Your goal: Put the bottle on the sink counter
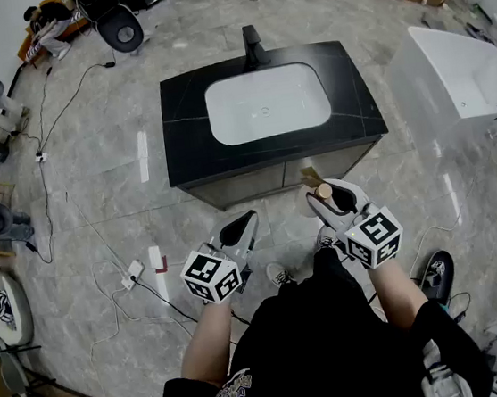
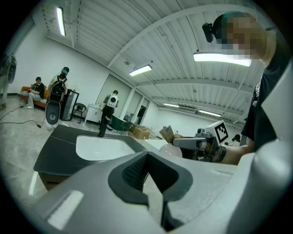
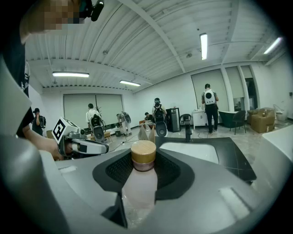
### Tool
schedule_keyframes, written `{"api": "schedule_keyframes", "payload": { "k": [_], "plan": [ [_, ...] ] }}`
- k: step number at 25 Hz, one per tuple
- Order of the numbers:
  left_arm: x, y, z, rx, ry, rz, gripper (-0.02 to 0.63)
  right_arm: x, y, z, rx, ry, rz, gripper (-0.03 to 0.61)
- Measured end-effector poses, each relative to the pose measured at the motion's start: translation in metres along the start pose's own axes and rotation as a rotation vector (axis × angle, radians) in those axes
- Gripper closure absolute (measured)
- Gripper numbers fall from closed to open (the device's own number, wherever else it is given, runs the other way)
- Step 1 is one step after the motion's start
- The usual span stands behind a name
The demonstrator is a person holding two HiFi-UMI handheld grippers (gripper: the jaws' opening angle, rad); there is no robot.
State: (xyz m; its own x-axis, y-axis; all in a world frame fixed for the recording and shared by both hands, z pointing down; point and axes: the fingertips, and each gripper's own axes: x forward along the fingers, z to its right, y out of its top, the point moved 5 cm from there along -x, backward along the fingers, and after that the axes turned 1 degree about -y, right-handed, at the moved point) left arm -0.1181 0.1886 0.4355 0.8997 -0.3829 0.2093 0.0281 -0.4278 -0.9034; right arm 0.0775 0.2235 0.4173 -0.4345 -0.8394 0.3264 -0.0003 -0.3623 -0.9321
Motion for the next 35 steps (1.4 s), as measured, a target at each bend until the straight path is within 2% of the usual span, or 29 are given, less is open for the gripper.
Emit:
{"api": "schedule_keyframes", "payload": {
  "k": [35],
  "plan": [
    [0.000, 0.000, 0.002, 0.014, -0.003, 0.002, 0.614, -0.002, 0.002, 0.008, 0.010, -0.016, 0.036, 0.417]
  ]
}}
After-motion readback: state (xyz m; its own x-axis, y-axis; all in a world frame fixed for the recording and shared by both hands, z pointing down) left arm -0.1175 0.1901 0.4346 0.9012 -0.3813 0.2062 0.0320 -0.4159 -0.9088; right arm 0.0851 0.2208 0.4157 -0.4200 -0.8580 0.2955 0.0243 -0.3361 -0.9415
